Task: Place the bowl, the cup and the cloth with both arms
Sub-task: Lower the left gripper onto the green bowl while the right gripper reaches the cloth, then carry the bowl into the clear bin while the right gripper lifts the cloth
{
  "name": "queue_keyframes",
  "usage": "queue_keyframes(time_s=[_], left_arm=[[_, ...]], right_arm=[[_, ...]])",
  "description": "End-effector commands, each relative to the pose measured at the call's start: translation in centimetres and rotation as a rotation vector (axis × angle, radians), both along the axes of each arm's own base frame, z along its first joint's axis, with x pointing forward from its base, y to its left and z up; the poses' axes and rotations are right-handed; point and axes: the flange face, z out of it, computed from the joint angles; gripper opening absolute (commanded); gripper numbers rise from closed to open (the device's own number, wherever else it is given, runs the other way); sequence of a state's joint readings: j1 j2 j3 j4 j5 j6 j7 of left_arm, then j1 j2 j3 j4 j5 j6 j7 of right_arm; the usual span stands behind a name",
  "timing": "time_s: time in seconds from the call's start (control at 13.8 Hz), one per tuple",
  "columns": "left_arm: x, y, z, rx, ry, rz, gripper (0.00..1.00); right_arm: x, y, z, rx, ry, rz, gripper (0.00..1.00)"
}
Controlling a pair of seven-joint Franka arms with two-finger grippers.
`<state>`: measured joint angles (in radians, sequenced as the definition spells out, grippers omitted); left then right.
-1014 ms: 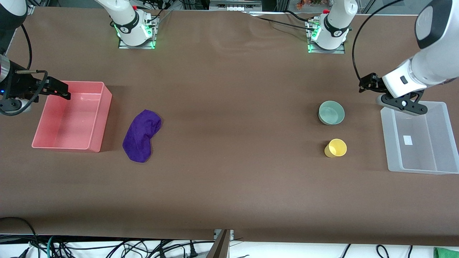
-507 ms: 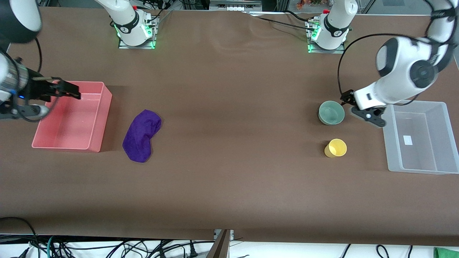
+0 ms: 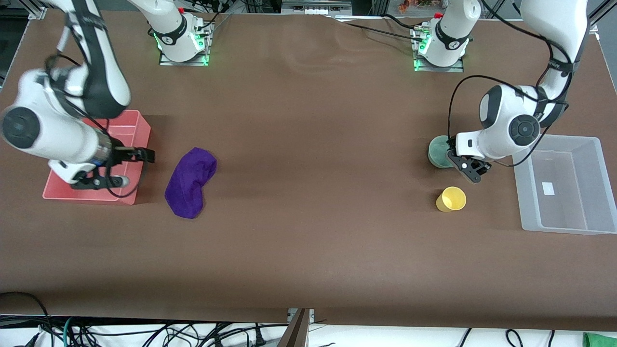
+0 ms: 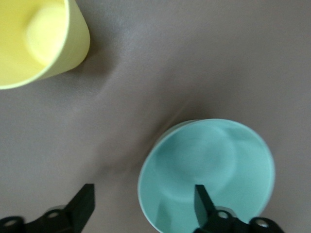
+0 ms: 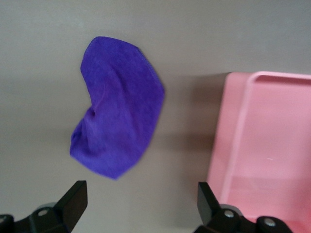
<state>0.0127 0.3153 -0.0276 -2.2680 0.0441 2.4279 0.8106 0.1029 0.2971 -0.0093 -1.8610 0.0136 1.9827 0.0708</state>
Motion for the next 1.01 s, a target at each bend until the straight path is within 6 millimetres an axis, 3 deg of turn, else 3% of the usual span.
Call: queue_keyframes(time_s=[0.0,0.07,0.14,0.22,0.51,0.72,0.8,0.87,0.94], left_arm=[[-0.4,1.9,-2.5,-0.012,0.010,-0.062,0.46],[-0.7,1.6,-3.4,-0.018,0.031,-0.072,0.21],[-0.8,1.1,-3.6,-0.020,0.034,-0.082,0.06],[-0.7,0.8,-3.4,-0.022,0.034,-0.088,0.00],[-0.3,1.2,-2.5,-0.022,0.034,-0.078,0.00],[2.7,2.5,3.2,-0.013,0.143,-0.053,0.00],[3.7,3.0,5.4,-0.014,0.195,-0.047,0.00],[4.8,4.2,7.7,-0.017,0.230,-0.058,0.00],[5.7,6.5,9.4,-0.030,0.257,-0.075,0.00]], right_arm=[[-0.9,2.9,-4.5,-0.003,-0.041,-0.055,1.00],[-1.8,3.9,-6.2,0.008,-0.071,-0.040,1.00],[-2.4,4.0,-7.9,0.012,-0.090,-0.035,1.00],[-2.6,4.2,-9.2,0.016,-0.095,-0.034,1.00],[-2.8,5.4,-12.9,0.022,-0.094,-0.019,1.00],[-2.9,6.3,-15.2,0.028,-0.105,-0.007,1.00],[-2.8,6.4,-15.3,0.029,-0.106,-0.006,0.84],[-2.8,6.4,-15.2,0.028,-0.103,-0.004,0.40],[-2.8,6.4,-15.2,0.029,-0.102,-0.005,0.07]])
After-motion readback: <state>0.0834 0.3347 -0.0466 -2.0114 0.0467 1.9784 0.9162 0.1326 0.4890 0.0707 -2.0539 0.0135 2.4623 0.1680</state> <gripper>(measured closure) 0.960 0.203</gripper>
